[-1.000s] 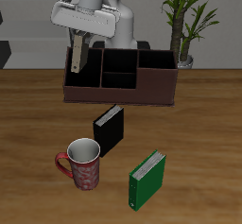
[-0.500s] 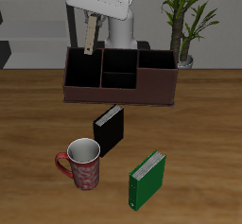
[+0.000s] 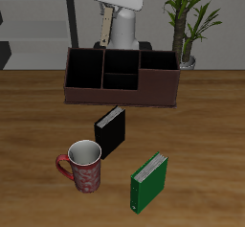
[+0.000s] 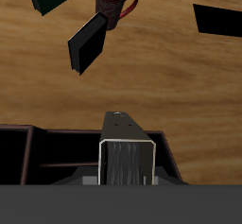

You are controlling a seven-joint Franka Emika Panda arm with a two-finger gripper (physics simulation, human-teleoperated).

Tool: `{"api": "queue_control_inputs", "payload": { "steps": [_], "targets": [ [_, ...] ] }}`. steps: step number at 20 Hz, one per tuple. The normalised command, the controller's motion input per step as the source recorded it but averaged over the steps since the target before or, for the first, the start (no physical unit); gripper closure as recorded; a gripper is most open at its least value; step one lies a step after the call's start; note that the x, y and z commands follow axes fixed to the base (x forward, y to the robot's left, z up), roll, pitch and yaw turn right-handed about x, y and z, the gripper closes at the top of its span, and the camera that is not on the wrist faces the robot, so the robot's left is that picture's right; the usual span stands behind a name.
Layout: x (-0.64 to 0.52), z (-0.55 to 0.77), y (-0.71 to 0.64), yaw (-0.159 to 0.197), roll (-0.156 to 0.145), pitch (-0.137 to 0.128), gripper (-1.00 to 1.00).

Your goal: Place the yellow book into the back desk caddy's right compartment

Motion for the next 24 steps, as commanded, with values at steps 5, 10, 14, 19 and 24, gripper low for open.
{"api": "queue_control_inputs", "payload": {
  "steps": [5,10,14,19,24],
  "targets": [
    [-0.19,0.11,0.48,-0.001,0.042,0.002,1.0],
    [-0.06,0.03,0.55,0.017,0.064,0.02,1.0],
    [-0.05,0.01,0.45,0.028,0.059,0.006,1.0],
    [-0.06,0.05,0.55,0.021,0.085,0.006,1.0],
    [-0.02,0.09,0.37,-0.009,0.048,-0.008,1.0]
  ]
}}
